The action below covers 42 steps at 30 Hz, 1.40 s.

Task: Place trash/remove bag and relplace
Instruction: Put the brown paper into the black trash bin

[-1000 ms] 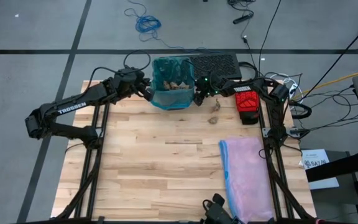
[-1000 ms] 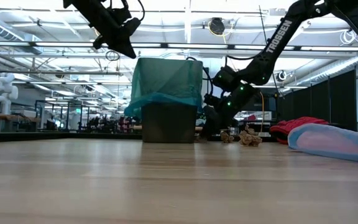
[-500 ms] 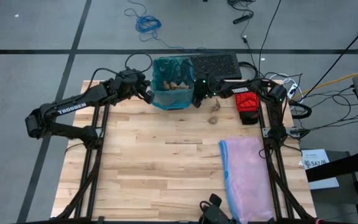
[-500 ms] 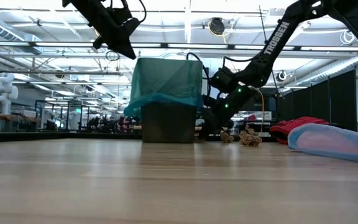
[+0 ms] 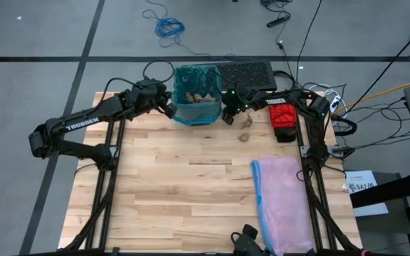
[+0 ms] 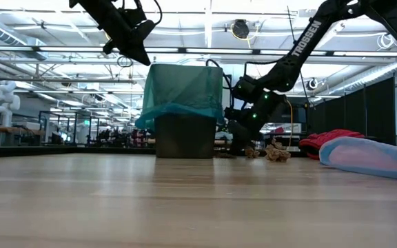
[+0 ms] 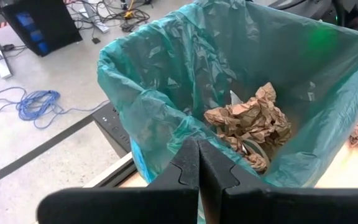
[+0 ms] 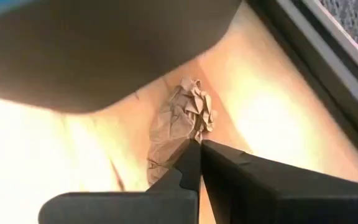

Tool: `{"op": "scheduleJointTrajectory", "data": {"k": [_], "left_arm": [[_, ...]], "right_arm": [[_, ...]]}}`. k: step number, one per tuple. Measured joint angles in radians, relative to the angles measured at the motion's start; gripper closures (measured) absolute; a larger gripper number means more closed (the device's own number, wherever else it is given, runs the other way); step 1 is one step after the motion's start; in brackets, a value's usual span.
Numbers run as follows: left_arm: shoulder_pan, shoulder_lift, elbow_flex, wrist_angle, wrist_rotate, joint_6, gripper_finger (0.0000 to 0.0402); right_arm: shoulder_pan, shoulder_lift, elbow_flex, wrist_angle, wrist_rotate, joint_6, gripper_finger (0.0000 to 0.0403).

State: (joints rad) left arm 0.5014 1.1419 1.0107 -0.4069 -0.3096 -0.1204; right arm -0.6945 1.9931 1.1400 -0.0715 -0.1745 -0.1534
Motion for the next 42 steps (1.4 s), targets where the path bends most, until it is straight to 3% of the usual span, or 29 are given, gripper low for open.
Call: {"op": "scheduleJointTrajectory", "data": {"k": [5, 16, 22, 26, 42], "left_arm": [[0.0, 0.0, 0.0, 0.0, -0.002, 0.002, 0.0401], [0.0, 0.0, 0.0, 0.001, -0.023, 0.005, 0.0401], [0.0, 0.0, 0.0, 0.001, -0.025, 0.004, 0.0401], [-0.011, 0.0, 0.0, 0.003, -0.031, -0.001, 0.0401], [-0.027, 0.0, 0.0, 0.01, -0.04, -0.004, 0.0401]], "right_arm": [[0.002, -0.048, 0.0, -0.054, 0.076, -0.014, 0.0403], [0.003, -0.288, 0.0, -0.102, 0.081, -0.016, 0.0403], [0.002, -0.42, 0.0, -0.121, 0.198, -0.02, 0.0403], [0.004, -0.486, 0.0, -0.118, 0.206, -0.028, 0.0403], [0.195, -0.557, -0.002, 0.011, 0.229, -0.167, 0.0403]]}}
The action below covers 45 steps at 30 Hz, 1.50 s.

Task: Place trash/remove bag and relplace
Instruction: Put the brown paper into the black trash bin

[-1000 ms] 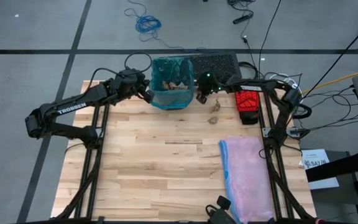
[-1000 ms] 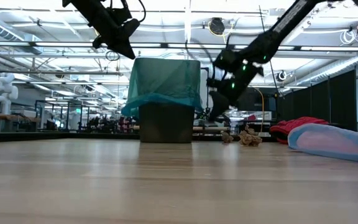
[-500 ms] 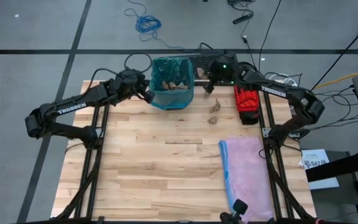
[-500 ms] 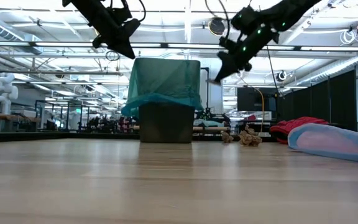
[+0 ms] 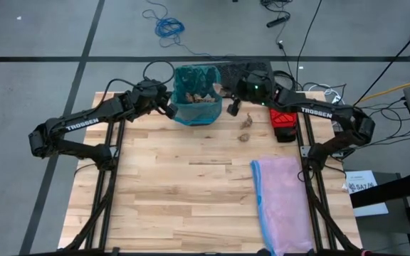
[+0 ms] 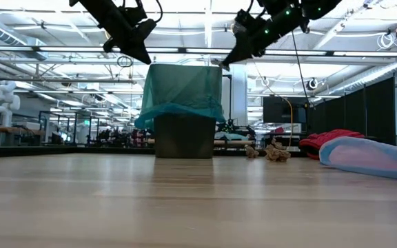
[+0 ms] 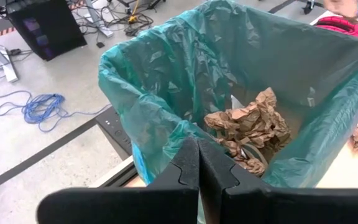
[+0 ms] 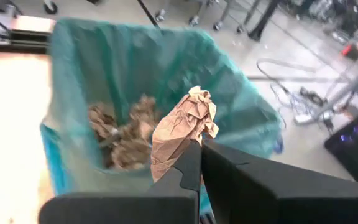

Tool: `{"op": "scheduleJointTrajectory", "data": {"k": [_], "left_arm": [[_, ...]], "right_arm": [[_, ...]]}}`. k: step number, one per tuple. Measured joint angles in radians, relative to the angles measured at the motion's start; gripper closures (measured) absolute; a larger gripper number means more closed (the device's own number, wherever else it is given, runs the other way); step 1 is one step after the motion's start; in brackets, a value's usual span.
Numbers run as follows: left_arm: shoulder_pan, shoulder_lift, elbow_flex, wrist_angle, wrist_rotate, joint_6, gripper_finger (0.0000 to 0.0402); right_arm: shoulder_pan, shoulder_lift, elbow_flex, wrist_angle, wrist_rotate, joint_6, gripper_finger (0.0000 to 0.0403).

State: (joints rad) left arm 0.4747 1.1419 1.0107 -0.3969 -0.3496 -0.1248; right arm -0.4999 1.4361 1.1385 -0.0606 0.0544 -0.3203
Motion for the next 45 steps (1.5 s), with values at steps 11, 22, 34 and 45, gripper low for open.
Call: {"op": "scheduleJointTrajectory", "data": {"k": [11, 22, 34, 45], "left_arm": [[0.0, 0.0, 0.0, -0.002, 0.0, 0.009, 0.0401], [0.0, 0.0, 0.0, 0.001, -0.008, 0.027, 0.0401], [0.0, 0.0, 0.0, 0.007, -0.008, 0.033, 0.0402], [-0.007, 0.0, 0.0, -0.001, -0.008, 0.027, 0.0401]], "right_arm": [[0.077, 0.009, 0.0, 0.092, -0.003, -0.028, 0.0403], [0.063, 0.1, 0.0, 0.178, -0.001, -0.03, 0.0401], [0.039, 0.093, 0.0, 0.288, 0.008, -0.006, 0.0299], [0.02, 0.013, 0.0, 0.101, 0.099, -0.05, 0.0251]]}}
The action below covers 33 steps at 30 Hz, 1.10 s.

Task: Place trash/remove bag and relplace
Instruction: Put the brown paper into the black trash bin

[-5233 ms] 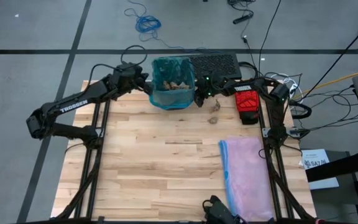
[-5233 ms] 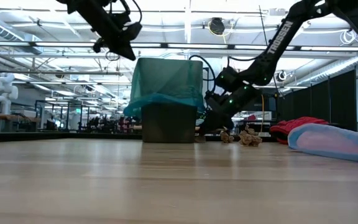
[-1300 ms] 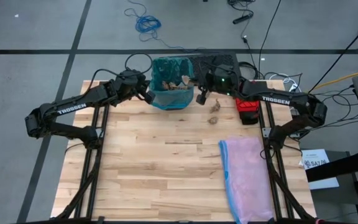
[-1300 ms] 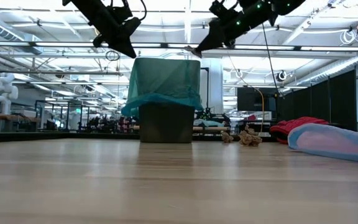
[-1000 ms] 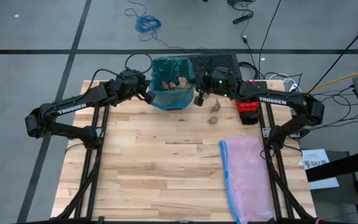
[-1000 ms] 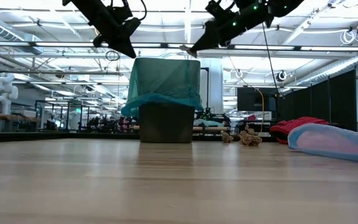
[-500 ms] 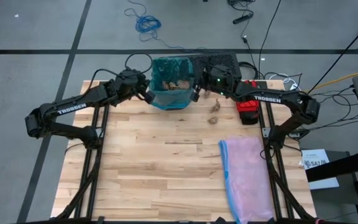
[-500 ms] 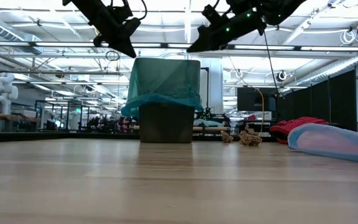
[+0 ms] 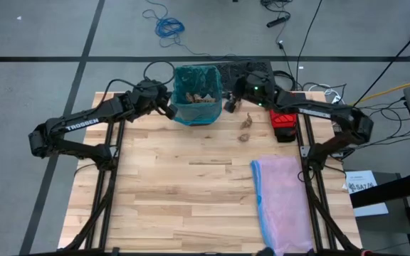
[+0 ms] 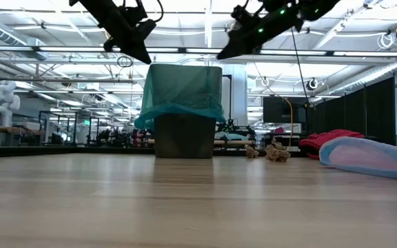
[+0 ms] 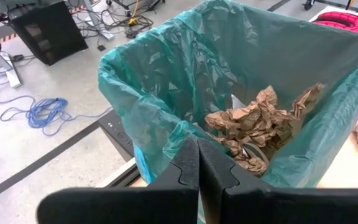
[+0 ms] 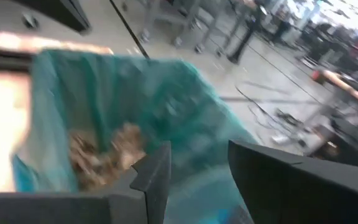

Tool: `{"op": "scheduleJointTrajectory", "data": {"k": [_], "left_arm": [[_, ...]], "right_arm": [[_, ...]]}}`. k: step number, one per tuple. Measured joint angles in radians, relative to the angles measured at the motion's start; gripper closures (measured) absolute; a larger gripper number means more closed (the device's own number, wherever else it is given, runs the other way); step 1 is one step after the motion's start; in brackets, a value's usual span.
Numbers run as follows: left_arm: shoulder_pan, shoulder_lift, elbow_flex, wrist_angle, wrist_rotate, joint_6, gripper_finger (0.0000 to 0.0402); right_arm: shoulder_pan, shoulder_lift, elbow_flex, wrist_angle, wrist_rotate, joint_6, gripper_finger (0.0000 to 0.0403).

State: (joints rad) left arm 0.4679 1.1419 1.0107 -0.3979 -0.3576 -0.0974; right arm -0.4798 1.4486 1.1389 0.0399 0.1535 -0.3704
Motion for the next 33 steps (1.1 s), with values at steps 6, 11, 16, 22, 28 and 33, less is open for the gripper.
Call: {"op": "scheduleJointTrajectory", "data": {"k": [6, 11, 16, 22, 28, 33], "left_arm": [[0.0, 0.0, 0.0, -0.003, 0.0, 0.0, 0.0401], [0.0, 0.0, 0.0, -0.001, 0.0, 0.0, 0.0402], [0.0, 0.0, 0.0, -0.001, 0.0, -0.002, 0.0402], [0.0, 0.0, 0.0, -0.001, 0.0, -0.002, 0.0402], [0.0, 0.0, 0.0, -0.002, 0.0, -0.002, 0.0401], [0.0, 0.0, 0.0, -0.005, 0.0, -0.001, 0.0402]], "right_arm": [[-0.053, -0.113, 0.0, -0.305, 0.01, 0.019, 0.0268], [-0.136, -0.108, -0.022, -0.502, -0.136, 0.106, 0.0274], [-0.18, -0.042, -0.136, -0.418, -0.161, 0.116, 0.0269], [-0.209, 0.083, -0.204, -0.253, -0.159, 0.163, 0.024], [-0.209, 0.192, -0.204, -0.194, -0.152, 0.175, 0.0204], [-0.215, 0.276, -0.204, -0.136, -0.124, 0.191, 0.0186]]}}
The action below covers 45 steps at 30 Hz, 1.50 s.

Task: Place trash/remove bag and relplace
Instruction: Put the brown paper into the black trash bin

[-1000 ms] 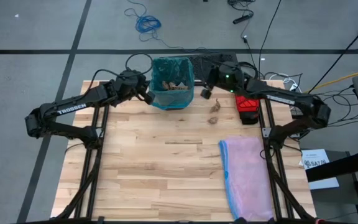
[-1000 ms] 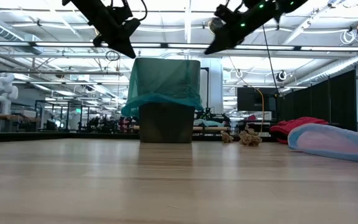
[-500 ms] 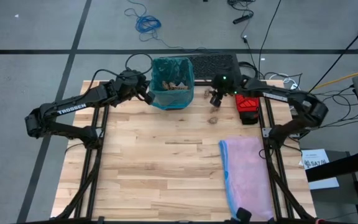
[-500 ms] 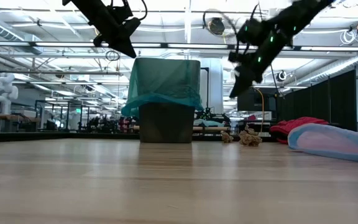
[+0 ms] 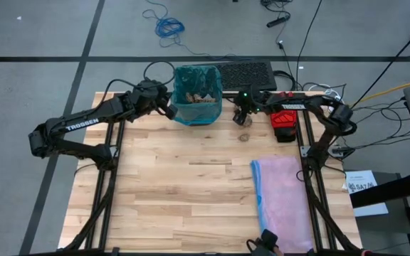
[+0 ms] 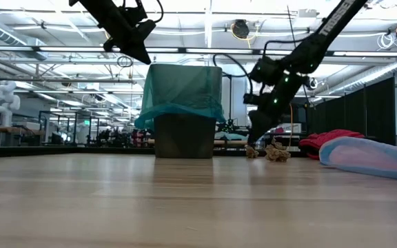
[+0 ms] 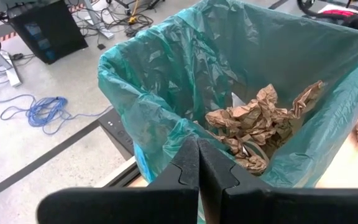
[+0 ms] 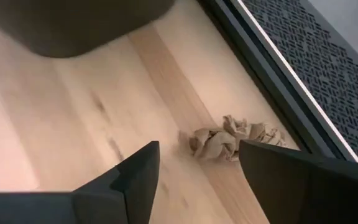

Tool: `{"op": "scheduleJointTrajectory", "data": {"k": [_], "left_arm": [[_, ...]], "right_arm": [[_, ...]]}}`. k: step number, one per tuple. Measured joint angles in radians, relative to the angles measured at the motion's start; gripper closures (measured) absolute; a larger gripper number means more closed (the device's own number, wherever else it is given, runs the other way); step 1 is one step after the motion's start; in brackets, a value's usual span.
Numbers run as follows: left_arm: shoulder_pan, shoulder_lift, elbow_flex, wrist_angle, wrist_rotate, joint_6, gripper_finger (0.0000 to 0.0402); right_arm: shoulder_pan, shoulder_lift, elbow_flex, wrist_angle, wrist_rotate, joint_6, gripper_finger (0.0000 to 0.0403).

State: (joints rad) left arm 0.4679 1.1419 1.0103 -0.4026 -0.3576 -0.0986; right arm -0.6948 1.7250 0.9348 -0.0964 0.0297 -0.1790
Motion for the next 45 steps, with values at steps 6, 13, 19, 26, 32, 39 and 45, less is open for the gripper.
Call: {"op": "scheduleJointTrajectory", "data": {"k": [6, 13, 19, 26, 32, 39, 45], "left_arm": [[0.0, 0.0, 0.0, -0.004, 0.0, 0.0, 0.0402], [-0.001, 0.0, 0.0, -0.004, 0.0, 0.001, 0.0402], [-0.013, 0.0, 0.0, -0.003, 0.0, 0.001, 0.0402], [-0.034, -0.001, 0.0, 0.002, -0.032, 0.001, 0.0402], [-0.038, -0.03, 0.0, -0.001, -0.065, 0.002, 0.0402], [-0.039, -0.04, 0.0, -0.004, -0.092, 0.01, 0.0402], [-0.039, -0.041, 0.0, -0.003, -0.097, 0.01, 0.0402]], "right_arm": [[0.0, 0.077, 0.009, 0.04, 0.054, 0.002, 0.0181], [0.0, 0.136, 0.018, 0.131, 0.134, 0.013, 0.0224], [0.0, 0.136, 0.018, 0.123, 0.162, 0.0, 0.0381], [0.025, 0.031, 0.018, 0.079, 0.158, 0.005, 0.0399], [0.029, -0.181, 0.018, 0.021, 0.175, 0.01, 0.0401], [0.053, -0.427, 0.018, 0.164, 0.087, -0.03, 0.0402], [0.123, -0.474, 0.018, 0.441, -0.026, -0.079, 0.0402]]}}
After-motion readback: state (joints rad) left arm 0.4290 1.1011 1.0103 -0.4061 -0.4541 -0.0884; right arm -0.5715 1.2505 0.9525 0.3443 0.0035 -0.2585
